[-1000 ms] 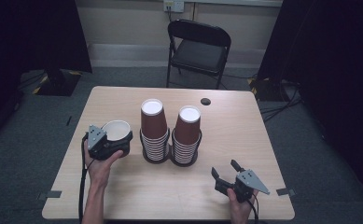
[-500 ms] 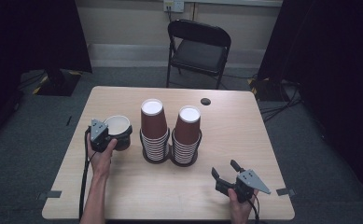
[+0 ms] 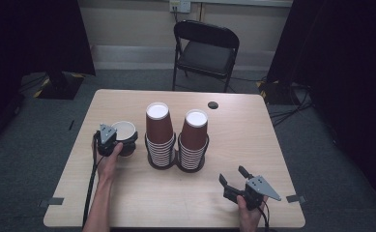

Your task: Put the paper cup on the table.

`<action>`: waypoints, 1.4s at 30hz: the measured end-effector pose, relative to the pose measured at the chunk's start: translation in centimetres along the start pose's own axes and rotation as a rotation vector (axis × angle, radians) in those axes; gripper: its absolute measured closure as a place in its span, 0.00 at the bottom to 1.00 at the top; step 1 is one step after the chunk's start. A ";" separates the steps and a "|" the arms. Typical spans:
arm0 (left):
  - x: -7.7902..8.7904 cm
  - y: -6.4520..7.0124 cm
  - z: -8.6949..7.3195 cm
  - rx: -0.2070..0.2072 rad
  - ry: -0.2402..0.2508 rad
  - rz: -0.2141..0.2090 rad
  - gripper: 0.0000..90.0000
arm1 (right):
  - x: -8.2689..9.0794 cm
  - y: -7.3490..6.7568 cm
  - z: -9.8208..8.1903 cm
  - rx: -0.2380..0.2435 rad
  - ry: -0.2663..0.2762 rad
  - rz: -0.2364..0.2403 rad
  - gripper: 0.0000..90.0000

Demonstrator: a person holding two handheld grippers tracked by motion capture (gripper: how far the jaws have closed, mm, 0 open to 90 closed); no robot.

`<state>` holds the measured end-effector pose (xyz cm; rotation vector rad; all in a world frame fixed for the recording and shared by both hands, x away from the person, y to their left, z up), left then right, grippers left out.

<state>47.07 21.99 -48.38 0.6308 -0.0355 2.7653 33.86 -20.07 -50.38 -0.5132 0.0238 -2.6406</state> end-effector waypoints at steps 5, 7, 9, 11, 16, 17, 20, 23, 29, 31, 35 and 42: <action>-0.3 0.0 -0.4 -0.010 -0.052 0.013 0.08 | 0.0 0.0 0.0 0.000 -0.007 0.001 0.19; -0.3 0.0 -0.7 -0.016 -0.079 0.015 0.09 | 0.0 0.0 0.0 0.000 -0.007 0.001 0.19; -0.4 0.0 -0.8 -0.017 -0.092 0.023 0.10 | -0.1 0.0 0.0 0.002 -0.008 0.000 0.19; -0.5 0.0 -0.9 -0.014 -0.104 0.025 0.11 | -0.1 0.0 0.0 0.000 -0.011 0.003 0.19; -0.7 -0.1 -1.4 -0.008 -0.140 0.023 0.13 | -0.1 0.1 0.0 -0.008 -0.010 0.010 0.19; -0.7 -0.1 -1.5 -0.023 -0.153 0.030 0.13 | -0.1 0.1 0.0 -0.007 -0.014 0.010 0.19; -0.8 -0.2 -1.7 -0.043 -0.175 0.039 0.14 | -0.1 0.0 0.0 -0.009 -0.031 0.026 0.20; -1.1 -0.3 -2.4 -0.050 -0.242 0.052 0.17 | -0.2 0.0 0.0 -0.006 -0.034 0.027 0.20; -1.4 -0.5 -3.1 -0.046 -0.288 0.056 0.17 | -0.2 -0.2 -0.1 0.009 -0.046 0.031 0.19; -1.2 -0.6 -3.3 -0.032 -0.280 0.054 0.17 | -0.2 -0.2 0.0 0.008 -0.050 0.029 0.19; -0.8 -0.7 -3.4 -0.035 -0.268 0.063 0.17 | -0.2 -0.1 0.0 0.006 -0.048 0.033 0.19; 0.3 -0.5 -3.8 -0.036 -0.248 0.054 0.17 | -0.2 -0.1 -0.1 0.003 -0.045 0.033 0.19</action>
Point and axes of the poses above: each handheld gripper's, and its own axes: x roughly backward along the jaws, z roughly out of its top, y roughly to its right, the point moved 4 cm from there along -x, roughly forward along the jaws, and after that the axes turned 8 degrees about -y, right-handed, at the moved point
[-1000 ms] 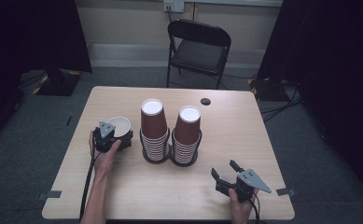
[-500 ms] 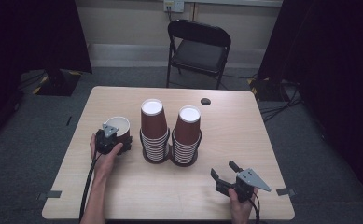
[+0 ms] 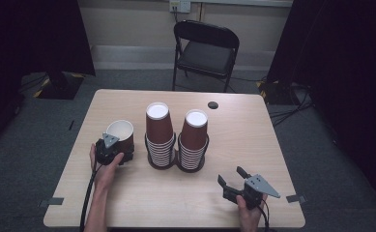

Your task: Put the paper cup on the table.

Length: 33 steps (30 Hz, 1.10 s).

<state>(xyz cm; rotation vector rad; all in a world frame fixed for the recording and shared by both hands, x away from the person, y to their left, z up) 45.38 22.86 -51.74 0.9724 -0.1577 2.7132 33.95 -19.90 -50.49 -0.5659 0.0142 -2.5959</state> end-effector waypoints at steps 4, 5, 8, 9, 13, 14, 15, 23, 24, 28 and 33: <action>1.3 0.2 -0.8 -0.008 0.027 -0.020 0.17 | 0.0 0.0 0.0 -0.003 0.003 0.001 0.19; 1.5 0.2 -1.0 -0.020 0.030 -0.007 0.17 | 0.0 0.0 0.0 -0.002 0.006 0.001 0.19; 2.3 0.4 -1.5 -0.011 0.048 -0.014 0.17 | 0.0 0.0 0.0 -0.002 0.007 0.000 0.19; 2.5 0.5 -1.7 -0.007 0.050 -0.017 0.17 | 0.0 0.0 0.0 -0.002 0.008 0.000 0.19; 3.3 1.0 -2.2 -0.012 0.069 -0.008 0.17 | 0.0 0.0 0.0 -0.002 0.006 0.001 0.19; 3.3 1.0 -2.2 -0.012 0.069 -0.008 0.17 | 0.0 0.0 0.0 -0.002 0.006 0.001 0.19; 3.8 1.3 -2.3 0.022 0.088 -0.018 0.17 | 0.0 0.0 0.0 -0.001 0.006 0.002 0.19; 6.0 3.3 -2.9 -0.009 0.133 -0.009 0.17 | 0.0 0.0 0.0 -0.001 0.006 0.002 0.19; 6.0 3.3 -2.9 -0.009 0.133 -0.009 0.17 | 0.0 0.0 0.0 -0.001 0.006 0.002 0.19; 6.9 4.5 -2.9 0.004 0.165 0.009 0.17 | 0.0 0.0 0.0 -0.002 0.003 0.002 0.19; 7.6 5.9 -3.6 0.005 0.199 -0.059 0.17 | 0.0 0.0 0.0 0.004 -0.002 0.000 0.19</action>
Point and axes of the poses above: each handheld gripper's, and its own axes: x roughly backward along the jaws, z roughly out of its top, y roughly to its right, the point moved 4 cm from there along -x, roughly forward along the jaws, and after that the axes turned 8 degrees about -y, right-handed, at the moved point
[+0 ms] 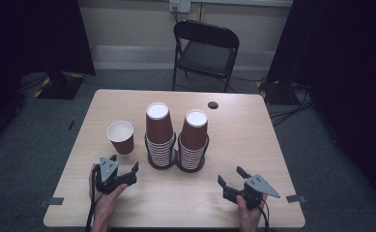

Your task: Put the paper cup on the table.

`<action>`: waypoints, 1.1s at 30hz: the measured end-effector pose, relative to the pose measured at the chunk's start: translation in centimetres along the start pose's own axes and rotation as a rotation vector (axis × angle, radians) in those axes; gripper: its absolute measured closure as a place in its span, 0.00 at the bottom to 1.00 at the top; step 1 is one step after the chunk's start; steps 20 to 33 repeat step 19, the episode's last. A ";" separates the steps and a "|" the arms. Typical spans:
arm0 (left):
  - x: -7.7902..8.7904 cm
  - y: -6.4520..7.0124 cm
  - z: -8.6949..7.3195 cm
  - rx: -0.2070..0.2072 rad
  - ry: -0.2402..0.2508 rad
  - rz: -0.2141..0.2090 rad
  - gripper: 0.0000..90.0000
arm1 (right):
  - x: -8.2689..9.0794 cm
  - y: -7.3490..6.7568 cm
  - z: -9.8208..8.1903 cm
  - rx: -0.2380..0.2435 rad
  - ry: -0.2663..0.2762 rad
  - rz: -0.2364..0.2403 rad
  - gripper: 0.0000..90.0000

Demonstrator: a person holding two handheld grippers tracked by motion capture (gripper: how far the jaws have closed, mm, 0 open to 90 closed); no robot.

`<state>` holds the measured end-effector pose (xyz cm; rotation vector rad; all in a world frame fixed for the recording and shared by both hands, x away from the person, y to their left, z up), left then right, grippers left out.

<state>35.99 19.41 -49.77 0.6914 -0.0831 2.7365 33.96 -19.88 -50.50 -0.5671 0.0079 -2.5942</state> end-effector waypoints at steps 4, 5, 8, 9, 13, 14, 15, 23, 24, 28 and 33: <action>0.3 1.6 -0.4 -0.036 -0.001 -0.054 0.17 | 0.0 0.0 0.0 -0.001 0.002 0.000 0.19; 0.3 1.6 -0.4 -0.036 -0.001 -0.054 0.17 | 0.0 0.0 0.0 -0.001 0.002 0.000 0.19; 0.6 3.4 -0.8 -0.074 0.013 -0.098 0.17 | 0.0 0.0 0.0 -0.001 0.002 -0.001 0.19; 0.6 3.4 -0.8 -0.074 0.013 -0.098 0.17 | 0.0 0.0 0.0 -0.001 0.002 -0.001 0.19; 0.6 4.4 -1.5 -0.077 0.031 -0.083 0.17 | 0.0 0.0 0.0 0.000 0.000 0.000 0.18; 0.7 4.5 -1.6 -0.090 0.045 -0.081 0.17 | 0.0 0.0 0.0 -0.002 -0.004 0.000 0.19; 0.8 4.5 -1.6 -0.094 0.052 -0.086 0.17 | -0.1 0.0 0.0 -0.003 -0.007 -0.002 0.19; 1.0 4.5 -1.6 -0.094 0.076 -0.077 0.17 | -0.4 0.0 0.0 -0.013 -0.038 -0.026 0.19; 1.0 4.5 -1.6 -0.094 0.076 -0.077 0.17 | -0.4 0.0 0.0 -0.013 -0.038 -0.026 0.19; 1.0 4.5 -1.6 -0.094 0.076 -0.077 0.17 | -0.4 0.0 0.0 -0.013 -0.038 -0.026 0.19; 1.0 4.5 -1.6 -0.094 0.076 -0.077 0.17 | -0.4 0.0 0.0 -0.013 -0.038 -0.026 0.19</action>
Point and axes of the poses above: each handheld gripper's, and its own axes: x roughly backward along the jaws, z roughly out of its top, y roughly to its right, the point moved 4 cm from there along -x, roughly forward along the jaws, and after that the axes turned 8 degrees about -y, right-handed, at the moved point
